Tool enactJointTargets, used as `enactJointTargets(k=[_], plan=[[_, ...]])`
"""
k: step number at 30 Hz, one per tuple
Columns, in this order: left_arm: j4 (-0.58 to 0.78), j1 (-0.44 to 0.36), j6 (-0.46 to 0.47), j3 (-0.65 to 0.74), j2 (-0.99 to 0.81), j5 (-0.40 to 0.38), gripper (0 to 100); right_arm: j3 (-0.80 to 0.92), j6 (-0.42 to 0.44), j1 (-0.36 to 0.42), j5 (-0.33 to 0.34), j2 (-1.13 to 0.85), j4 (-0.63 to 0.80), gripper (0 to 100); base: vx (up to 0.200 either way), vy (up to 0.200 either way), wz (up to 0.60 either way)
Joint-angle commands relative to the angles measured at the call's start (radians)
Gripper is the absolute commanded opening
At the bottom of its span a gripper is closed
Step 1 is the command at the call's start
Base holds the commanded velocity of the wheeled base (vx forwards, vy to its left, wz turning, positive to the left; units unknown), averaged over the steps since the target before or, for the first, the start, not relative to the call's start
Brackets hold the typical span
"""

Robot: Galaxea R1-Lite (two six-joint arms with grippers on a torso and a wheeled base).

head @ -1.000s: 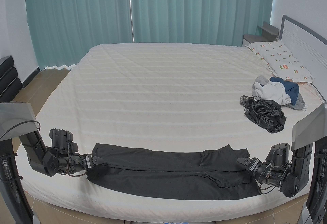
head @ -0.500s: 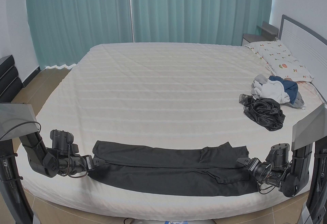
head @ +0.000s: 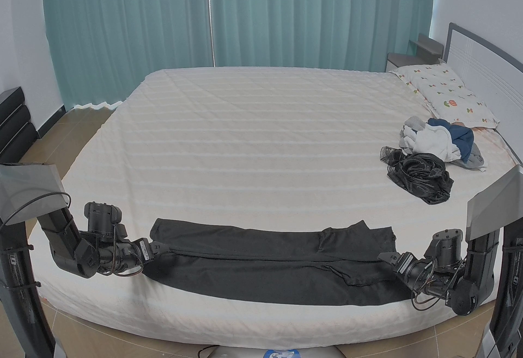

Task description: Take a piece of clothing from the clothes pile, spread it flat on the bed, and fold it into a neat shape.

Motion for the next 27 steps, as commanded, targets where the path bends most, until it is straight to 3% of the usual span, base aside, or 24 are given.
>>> enactJointTargets(k=[1, 3, 4, 8, 16, 27], plan=[[0.001, -0.008, -0.003, -0.015, 0.034, 0.004, 100, 0.0, 0.0, 0.002, 0.0, 0.002, 0.0, 100, 0.0, 0.0, 0.0], [0.001, -0.008, -0.002, -0.013, 0.043, 0.009, 100, 0.0, 0.0, 0.002, 0.0, 0.002, 0.0, 100, 0.0, 0.0, 0.0], [0.001, -0.008, 0.0, -0.012, 0.043, 0.012, 0, 0.0, 0.0, 0.002, 0.0, 0.002, 0.0, 100, 0.0, 0.0, 0.0], [0.01, -0.006, 0.029, -0.001, 0.045, 0.021, 0, 0.002, 0.0, 0.002, 0.0, 0.0, -0.002, 100, 0.0, 0.0, 0.0], [0.053, 0.0, 0.109, 0.0, 0.035, 0.168, 0, 0.002, 0.0, 0.002, 0.0, 0.0, -0.002, 100, 0.0, 0.0, 0.0], [0.119, 0.012, 0.14, -0.001, 0.025, 0.182, 0, 0.002, 0.0, 0.002, 0.0, 0.0, -0.002, 100, 0.0, 0.0, 0.0]])
